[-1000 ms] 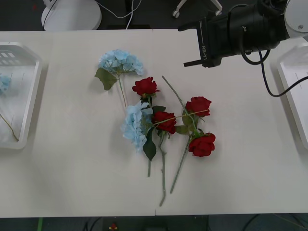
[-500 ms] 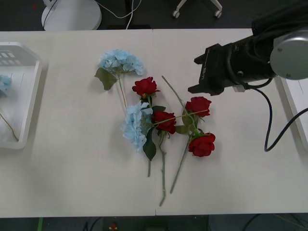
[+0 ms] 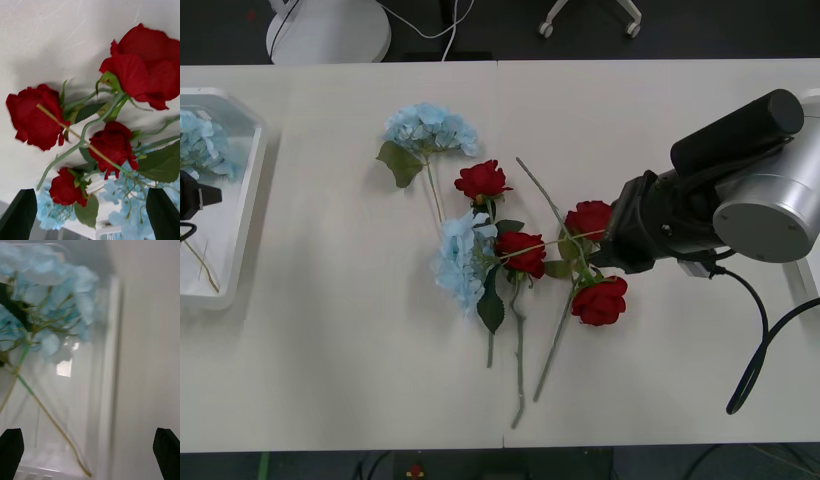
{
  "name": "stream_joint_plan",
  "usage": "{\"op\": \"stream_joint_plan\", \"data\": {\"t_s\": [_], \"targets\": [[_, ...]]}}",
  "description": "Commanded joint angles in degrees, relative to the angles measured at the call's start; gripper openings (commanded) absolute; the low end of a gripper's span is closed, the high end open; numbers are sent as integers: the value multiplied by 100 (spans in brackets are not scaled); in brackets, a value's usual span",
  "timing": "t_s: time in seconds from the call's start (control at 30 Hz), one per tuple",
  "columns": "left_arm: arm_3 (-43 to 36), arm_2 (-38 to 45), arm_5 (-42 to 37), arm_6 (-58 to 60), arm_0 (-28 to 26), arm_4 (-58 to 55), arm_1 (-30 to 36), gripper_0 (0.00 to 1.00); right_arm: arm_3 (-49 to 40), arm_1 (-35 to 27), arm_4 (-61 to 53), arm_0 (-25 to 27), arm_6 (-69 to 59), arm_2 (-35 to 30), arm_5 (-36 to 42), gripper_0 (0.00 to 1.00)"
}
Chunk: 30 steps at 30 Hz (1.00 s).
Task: Put the red flowers into the right box and the blue flowers into the left box
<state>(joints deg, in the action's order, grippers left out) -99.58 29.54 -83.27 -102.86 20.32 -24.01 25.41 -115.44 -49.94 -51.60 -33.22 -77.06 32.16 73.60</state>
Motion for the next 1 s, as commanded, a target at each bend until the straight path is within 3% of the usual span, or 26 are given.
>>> {"op": "stream_joint_plan", "data": {"t_s": [0.03, 0.23, 0.43, 0.6, 1.0], "targets": [[-175, -836, -278, 1233, 632, -236, 271, 100, 180, 520, 308, 176, 156, -34, 190, 84], [18, -2163, 434, 2068, 895, -122, -10, 100, 804, 1153, 827, 185, 156, -34, 348, 84], [651, -2787, 1322, 2595, 1071, 10, -616, 100, 1173, 1513, 1205, 185, 156, -34, 365, 84], [1582, -3411, 1972, 2789, 1379, 388, -968, 100, 1402, 1698, 1293, 185, 191, -34, 532, 84], [3771, -3912, 3220, 2938, 2398, 467, -1469, 100, 2026, 2137, 1688, 185, 402, -34, 286, 84]]}}
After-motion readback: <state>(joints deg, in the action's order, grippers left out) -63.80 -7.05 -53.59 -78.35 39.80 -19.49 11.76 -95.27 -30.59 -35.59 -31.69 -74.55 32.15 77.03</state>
